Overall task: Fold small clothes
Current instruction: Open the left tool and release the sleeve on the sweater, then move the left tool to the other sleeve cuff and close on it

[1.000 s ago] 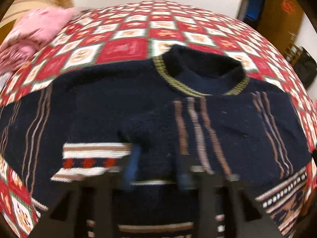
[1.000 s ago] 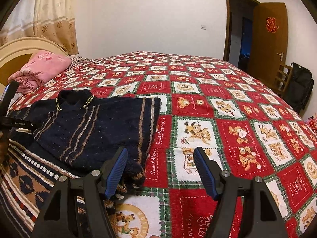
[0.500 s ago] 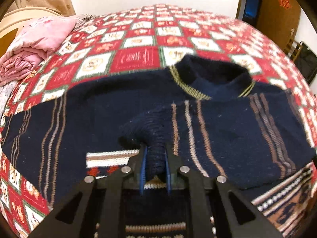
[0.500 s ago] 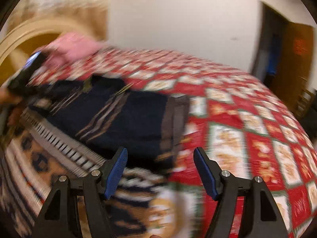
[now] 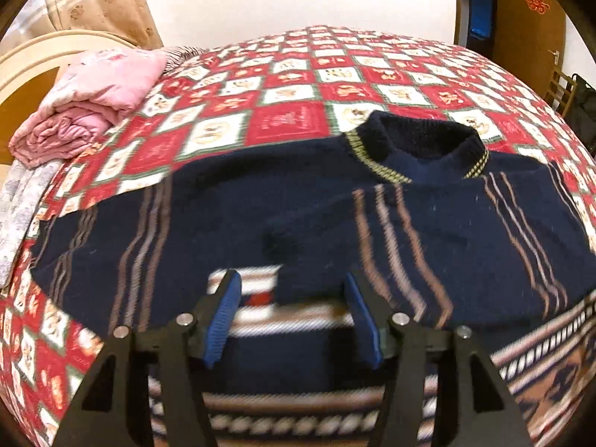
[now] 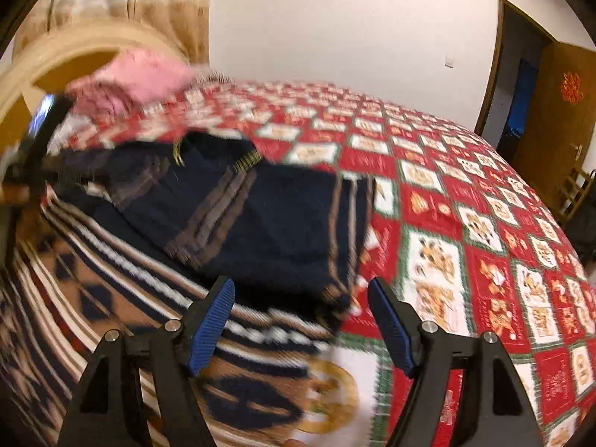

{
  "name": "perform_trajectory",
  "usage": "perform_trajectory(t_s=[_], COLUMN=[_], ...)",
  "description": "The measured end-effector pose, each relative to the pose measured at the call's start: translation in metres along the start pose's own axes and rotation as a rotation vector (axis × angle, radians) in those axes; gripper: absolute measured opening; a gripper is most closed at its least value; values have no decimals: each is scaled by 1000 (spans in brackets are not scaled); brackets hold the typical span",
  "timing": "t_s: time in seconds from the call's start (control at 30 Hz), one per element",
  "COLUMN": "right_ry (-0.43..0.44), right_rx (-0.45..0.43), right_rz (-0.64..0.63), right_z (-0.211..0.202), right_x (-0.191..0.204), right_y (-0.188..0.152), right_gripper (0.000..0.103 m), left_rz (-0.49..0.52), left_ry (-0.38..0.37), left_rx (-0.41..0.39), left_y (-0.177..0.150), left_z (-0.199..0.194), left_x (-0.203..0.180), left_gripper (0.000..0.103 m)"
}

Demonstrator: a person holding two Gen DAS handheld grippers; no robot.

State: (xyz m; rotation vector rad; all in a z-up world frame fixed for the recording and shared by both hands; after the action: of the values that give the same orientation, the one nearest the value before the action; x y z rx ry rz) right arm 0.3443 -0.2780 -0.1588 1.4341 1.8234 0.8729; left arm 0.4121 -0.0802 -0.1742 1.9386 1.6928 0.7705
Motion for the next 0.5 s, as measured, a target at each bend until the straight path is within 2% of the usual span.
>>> perform_trajectory(t_s=[0.13, 0.17, 0.23, 0.27, 0.4, 0.43, 0.5], right_ry=[-69, -91, -130, -122, -153, -203, -215], right_rx=[50, 80, 210, 233, 247, 226, 187], right_rz=[50, 69, 75, 90, 107, 82, 58], right_z=[30, 41, 68, 72, 53, 44, 38], right_x=[2, 1, -4, -5, -8, -3, 11], right_y=[9, 7, -8, -13, -7, 1, 15], right_gripper=[74, 74, 73, 73, 73, 73, 73], left_rz=[-3, -11, -37, -50, -59, -64, -77], left_ry=[21, 20, 10, -3, -1, 5, 23], left_rx=[10, 14, 22, 23, -7, -13, -23], left_y=[-14, -17, -21, -23, -31, -33, -37], left_z=[-7, -8, -12, -15, -28, -29, -30], left_x=[23, 30, 41, 46, 70, 77, 93], left_gripper=[63, 63, 63, 64, 73, 74, 74])
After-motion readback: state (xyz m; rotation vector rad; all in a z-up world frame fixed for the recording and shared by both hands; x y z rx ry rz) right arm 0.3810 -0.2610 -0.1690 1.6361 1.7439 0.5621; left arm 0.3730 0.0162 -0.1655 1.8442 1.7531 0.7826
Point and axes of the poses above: each gripper's, at about its wrist camera, not at the fingertips, and z roughly the way its jaws point, x to its left, y to its top, the point moved 3 cm from there along z, roughly the way its jaws point, and after that the axes turned 5 degrees about -x, right-handed, at the moved point
